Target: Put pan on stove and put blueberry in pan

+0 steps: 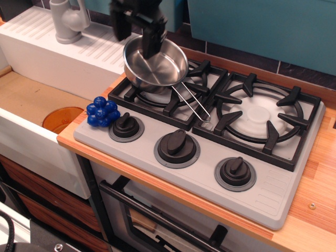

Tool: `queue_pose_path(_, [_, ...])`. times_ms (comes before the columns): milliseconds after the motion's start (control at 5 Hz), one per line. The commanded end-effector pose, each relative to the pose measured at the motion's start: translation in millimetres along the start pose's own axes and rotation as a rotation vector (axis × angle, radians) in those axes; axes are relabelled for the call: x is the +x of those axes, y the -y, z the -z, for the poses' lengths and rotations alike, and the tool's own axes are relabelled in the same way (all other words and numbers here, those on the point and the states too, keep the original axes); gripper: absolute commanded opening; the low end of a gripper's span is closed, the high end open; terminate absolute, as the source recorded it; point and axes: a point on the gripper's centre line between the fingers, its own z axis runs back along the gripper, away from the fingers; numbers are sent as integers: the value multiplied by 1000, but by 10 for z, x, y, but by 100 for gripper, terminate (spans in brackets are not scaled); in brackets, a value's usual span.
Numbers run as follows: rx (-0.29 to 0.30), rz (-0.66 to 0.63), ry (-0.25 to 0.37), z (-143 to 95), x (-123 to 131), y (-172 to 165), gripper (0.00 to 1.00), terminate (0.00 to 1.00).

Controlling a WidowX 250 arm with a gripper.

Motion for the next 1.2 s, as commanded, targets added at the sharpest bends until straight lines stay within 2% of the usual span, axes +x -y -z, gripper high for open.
queue_pose_path(0, [110, -13, 153, -153, -344, -11, 100, 0])
queue_pose_path(200, [161, -1, 186, 5, -498, 5, 100, 0])
queue_pose_path(400, [157, 2, 201, 143, -629, 51, 100, 0])
queue_pose_path(800, [176, -20, 189, 179, -786, 100, 100, 0])
queue_pose_path(1000, [152, -31, 176, 231, -814, 107, 100, 0])
